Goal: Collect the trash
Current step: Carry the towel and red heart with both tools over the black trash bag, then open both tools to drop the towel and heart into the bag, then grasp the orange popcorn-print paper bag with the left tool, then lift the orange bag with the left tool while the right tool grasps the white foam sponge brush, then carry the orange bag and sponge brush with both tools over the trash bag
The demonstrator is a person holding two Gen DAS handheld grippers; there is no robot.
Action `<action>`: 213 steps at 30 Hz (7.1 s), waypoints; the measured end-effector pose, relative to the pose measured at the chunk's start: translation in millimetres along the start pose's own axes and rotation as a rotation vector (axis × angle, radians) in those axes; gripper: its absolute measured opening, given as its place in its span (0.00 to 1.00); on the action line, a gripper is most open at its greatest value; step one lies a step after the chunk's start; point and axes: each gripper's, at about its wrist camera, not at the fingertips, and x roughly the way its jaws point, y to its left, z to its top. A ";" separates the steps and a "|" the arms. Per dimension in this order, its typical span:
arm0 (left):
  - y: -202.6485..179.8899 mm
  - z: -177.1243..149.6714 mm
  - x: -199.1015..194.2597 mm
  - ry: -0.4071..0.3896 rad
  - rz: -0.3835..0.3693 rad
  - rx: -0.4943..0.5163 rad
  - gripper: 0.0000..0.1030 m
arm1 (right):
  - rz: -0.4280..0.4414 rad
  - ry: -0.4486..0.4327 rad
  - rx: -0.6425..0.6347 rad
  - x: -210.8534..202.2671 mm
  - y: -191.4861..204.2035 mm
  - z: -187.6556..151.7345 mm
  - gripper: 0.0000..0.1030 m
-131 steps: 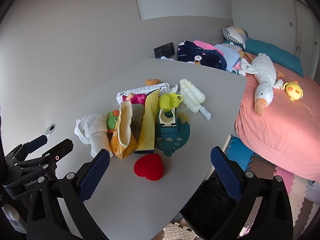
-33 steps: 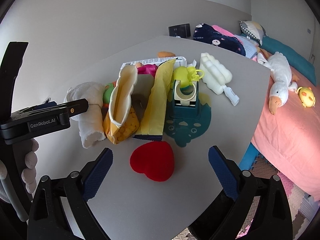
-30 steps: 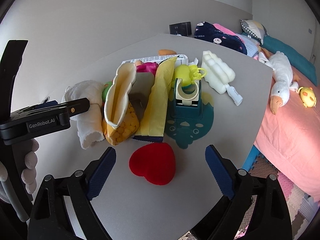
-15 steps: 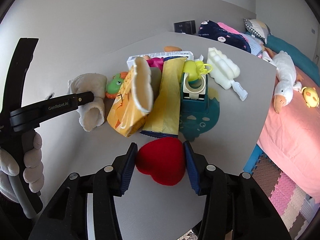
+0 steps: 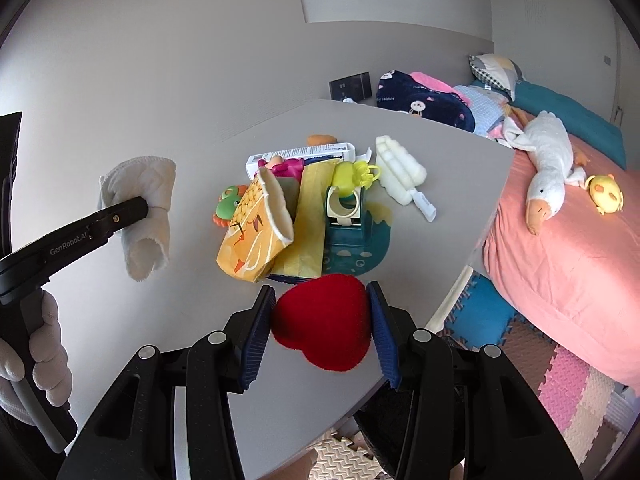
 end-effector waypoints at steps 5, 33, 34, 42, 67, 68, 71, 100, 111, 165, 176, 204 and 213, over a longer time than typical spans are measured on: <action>-22.9 -3.0 -9.5 -0.011 -0.027 0.030 0.36 | -0.023 -0.021 0.020 -17.3 -16.2 -4.8 0.47; -178.7 -22.8 -5.1 0.047 -0.228 0.253 0.38 | -0.191 -0.097 0.207 -88.0 -136.4 -35.7 0.47; -184.0 -23.9 -4.6 0.050 -0.233 0.263 0.38 | -0.198 -0.099 0.217 -90.3 -141.4 -36.7 0.47; -218.4 -35.9 5.7 0.089 -0.265 0.340 0.38 | -0.255 -0.104 0.294 -98.9 -184.4 -40.4 0.47; -242.2 -50.8 40.1 0.091 -0.211 0.463 0.90 | -0.338 -0.086 0.396 -75.0 -236.1 -26.7 0.80; -239.6 -50.1 39.8 0.089 -0.205 0.458 0.90 | -0.333 -0.083 0.390 -72.4 -233.5 -25.2 0.80; -231.3 -46.9 38.5 0.081 -0.190 0.446 0.90 | -0.317 -0.078 0.375 -67.0 -225.9 -21.1 0.80; -114.0 -22.1 66.3 0.110 -0.033 0.293 0.90 | -0.219 -0.027 0.281 -10.6 -154.3 10.0 0.80; -91.8 -13.4 93.6 0.109 0.010 0.239 0.88 | -0.208 0.000 0.256 10.9 -139.9 20.1 0.80; 6.1 51.3 101.3 -0.022 -0.023 0.002 0.07 | -0.067 0.060 0.130 144.5 -92.0 103.8 0.66; 11.0 52.9 98.1 -0.022 -0.032 -0.010 0.07 | -0.050 0.066 0.123 147.9 -88.4 106.3 0.21; -51.0 33.9 43.3 -0.049 -0.131 0.056 0.07 | -0.086 -0.033 0.132 25.0 -99.4 68.7 0.21; -78.6 25.5 28.3 -0.053 -0.173 0.098 0.07 | -0.103 -0.062 0.153 -7.7 -106.5 51.1 0.22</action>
